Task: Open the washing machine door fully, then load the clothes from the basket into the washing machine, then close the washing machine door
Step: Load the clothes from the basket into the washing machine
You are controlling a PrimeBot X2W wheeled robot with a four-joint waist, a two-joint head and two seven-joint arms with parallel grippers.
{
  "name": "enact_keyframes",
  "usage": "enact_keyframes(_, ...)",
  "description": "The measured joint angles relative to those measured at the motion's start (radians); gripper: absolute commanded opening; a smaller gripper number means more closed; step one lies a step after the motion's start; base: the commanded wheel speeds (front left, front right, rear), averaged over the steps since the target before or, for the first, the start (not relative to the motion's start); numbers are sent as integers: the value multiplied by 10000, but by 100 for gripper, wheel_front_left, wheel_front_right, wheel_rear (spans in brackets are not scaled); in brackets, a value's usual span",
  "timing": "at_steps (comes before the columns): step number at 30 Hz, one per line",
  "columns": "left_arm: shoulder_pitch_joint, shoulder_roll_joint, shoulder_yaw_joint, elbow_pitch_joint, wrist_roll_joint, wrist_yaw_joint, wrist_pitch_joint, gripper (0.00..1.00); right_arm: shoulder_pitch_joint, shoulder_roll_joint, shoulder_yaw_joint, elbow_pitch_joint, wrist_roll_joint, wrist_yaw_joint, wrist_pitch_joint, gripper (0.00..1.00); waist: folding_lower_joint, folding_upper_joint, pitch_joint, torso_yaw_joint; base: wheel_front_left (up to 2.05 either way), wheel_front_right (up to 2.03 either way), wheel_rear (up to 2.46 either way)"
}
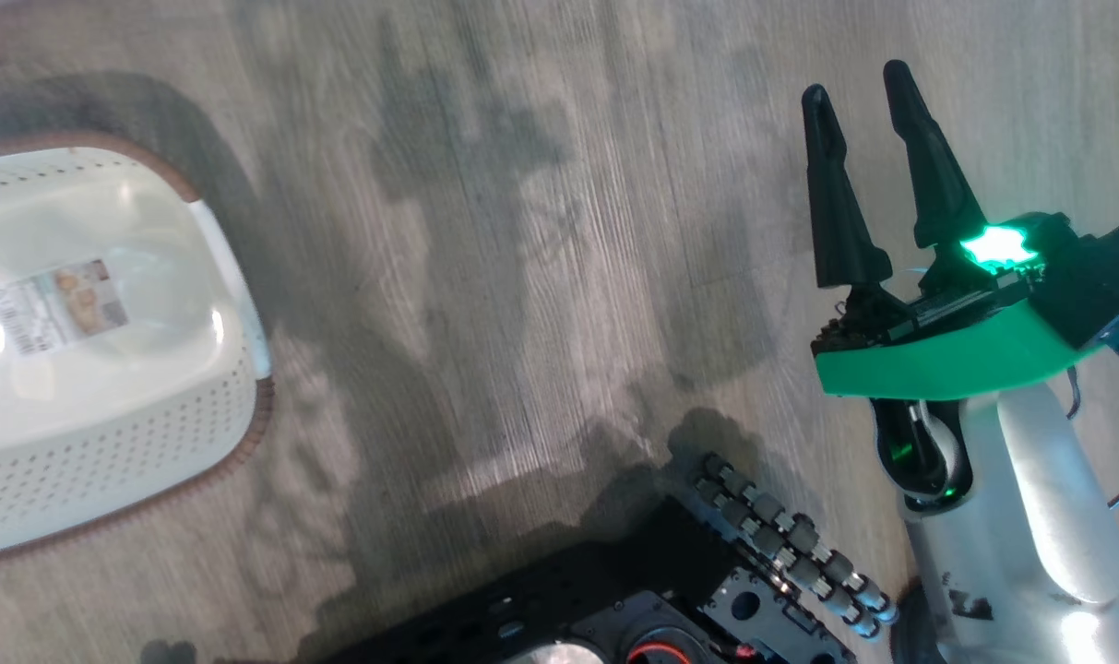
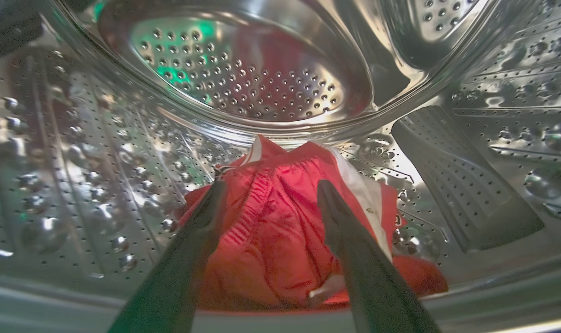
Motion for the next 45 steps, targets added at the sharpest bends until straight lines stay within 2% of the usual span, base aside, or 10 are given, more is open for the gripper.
enact_keyframes(6,1525,-349,-10,-863,-159,270,-963,100,9,0,-128,29,-301,0,0,100,0,1,-479,386,0,0,0)
enact_keyframes(12,3576,-690,268,-2892,-477,982,-1592,100,51,-2,-261,130,-658,0,0,100,0,1,-1108,871,0,0,0)
enact_keyframes(13,3576,-690,268,-2892,-477,982,-1592,100,51,-2,-261,130,-658,0,0,100,0,1,-1108,871,0,0,0)
enact_keyframes(24,9187,-997,1342,-7923,-566,2907,-1868,100,380,-10,-355,525,-1193,0,-23,100,0,1,-2401,1762,0,0,0)
enact_keyframes(30,11126,-1772,1649,-9371,-153,3544,-1912,100,486,-15,-625,608,-1373,0,171,100,-1,1,-3104,2274,0,0,0)
enact_keyframes(35,11920,-2506,1680,-9739,433,3467,-1912,100,610,-15,-700,702,-1522,0,433,100,-1,1,-3710,2663,0,0,0)
enact_keyframes(45,12889,-3956,1365,-9392,1417,2560,-1912,100,1521,-17,-1058,976,-1609,0,859,100,-1,1,-5218,3266,0,0,0)
